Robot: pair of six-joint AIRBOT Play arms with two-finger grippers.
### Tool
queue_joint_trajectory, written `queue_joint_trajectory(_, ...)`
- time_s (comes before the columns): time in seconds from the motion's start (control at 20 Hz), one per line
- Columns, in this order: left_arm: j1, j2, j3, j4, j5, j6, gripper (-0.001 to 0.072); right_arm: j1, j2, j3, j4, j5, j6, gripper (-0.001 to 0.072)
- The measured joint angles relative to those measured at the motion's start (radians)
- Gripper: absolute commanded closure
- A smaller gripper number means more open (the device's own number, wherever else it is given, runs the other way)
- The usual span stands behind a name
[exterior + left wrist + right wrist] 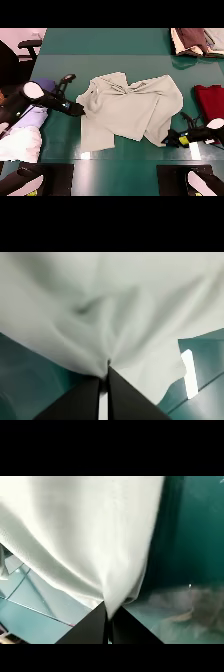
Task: Fold the shirts.
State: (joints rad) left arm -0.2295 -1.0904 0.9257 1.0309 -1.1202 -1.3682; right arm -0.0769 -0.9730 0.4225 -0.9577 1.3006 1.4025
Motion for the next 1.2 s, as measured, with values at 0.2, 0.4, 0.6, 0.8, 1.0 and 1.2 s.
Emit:
queue_joint_trajectory(0.2, 0.000, 0.134, 0.182, 0.172, -0.044, -0.067, 0.0678, 0.009, 0.122, 0.258, 0.010, 0.050, 0.000, 0.0694)
queue_joint_trajectory(0.4, 0.000, 0.233, 0.523, 0.296, -0.078, -0.109, 0.0679, -0.074, 0.216, 0.687, 0.014, 0.078, 0.005, 0.0694)
queue_joint_trajectory(0.6, 0.000, 0.264, 0.895, 0.335, -0.088, -0.147, 0.0679, -0.210, 0.230, 1.132, 0.015, 0.109, 0.008, 0.0694)
queue_joint_trajectory(0.8, 0.000, 0.272, 1.129, 0.346, -0.085, -0.177, 0.0680, -0.339, 0.166, 1.508, 0.017, 0.190, 0.018, 0.0695)
queue_joint_trajectory(1.0, 0.000, 0.275, 1.180, 0.351, -0.077, -0.195, 0.0679, -0.390, 0.085, 1.695, 0.020, 0.264, 0.051, 0.0696)
queue_joint_trajectory(1.2, 0.000, 0.243, 1.060, 0.369, -0.116, -0.201, 0.0679, -0.364, 0.014, 1.644, 0.010, 0.306, 0.076, 0.0697)
